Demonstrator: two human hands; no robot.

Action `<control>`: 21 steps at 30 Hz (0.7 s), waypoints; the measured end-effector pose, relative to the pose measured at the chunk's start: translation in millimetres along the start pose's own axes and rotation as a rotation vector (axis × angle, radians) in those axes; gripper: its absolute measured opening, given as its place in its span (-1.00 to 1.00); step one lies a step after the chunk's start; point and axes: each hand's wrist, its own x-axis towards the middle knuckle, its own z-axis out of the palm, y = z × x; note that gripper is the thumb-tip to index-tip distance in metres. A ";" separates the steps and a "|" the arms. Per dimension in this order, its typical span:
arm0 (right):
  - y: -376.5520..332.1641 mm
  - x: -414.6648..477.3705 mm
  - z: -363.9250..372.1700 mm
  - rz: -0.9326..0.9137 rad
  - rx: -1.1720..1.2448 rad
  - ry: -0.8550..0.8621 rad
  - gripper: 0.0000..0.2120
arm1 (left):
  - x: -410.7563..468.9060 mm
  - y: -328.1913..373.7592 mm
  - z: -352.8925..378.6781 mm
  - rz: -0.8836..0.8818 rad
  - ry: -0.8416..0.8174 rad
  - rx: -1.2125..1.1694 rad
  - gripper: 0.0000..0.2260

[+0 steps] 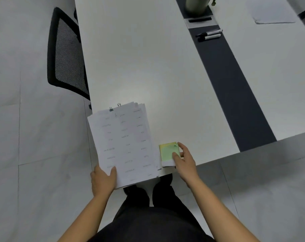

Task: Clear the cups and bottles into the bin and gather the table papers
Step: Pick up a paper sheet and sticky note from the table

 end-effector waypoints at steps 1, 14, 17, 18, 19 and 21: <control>1.4 3.7 4.4 -0.003 -0.017 -0.013 -0.57 | 0.9 -2.8 0.8 -0.001 -0.004 -0.020 -0.43; 25.3 18.4 17.7 -0.237 -0.513 0.016 -0.26 | -0.9 -7.9 16.6 -0.030 0.019 0.089 -0.46; 26.1 24.0 26.4 -0.244 -0.676 0.003 -0.13 | -2.1 -5.0 19.3 -0.036 0.023 0.143 -0.42; 26.1 26.4 28.7 -0.235 -0.706 0.008 -0.11 | -2.9 -3.7 19.3 -0.028 0.021 0.166 -0.39; 26.4 29.0 30.0 -0.223 -0.716 0.015 -0.10 | -2.6 -4.3 20.0 -0.012 0.019 0.192 -0.35; 27.4 32.6 30.2 -0.202 -0.709 0.026 -0.12 | -2.2 -4.0 19.9 0.001 -0.002 0.229 -0.29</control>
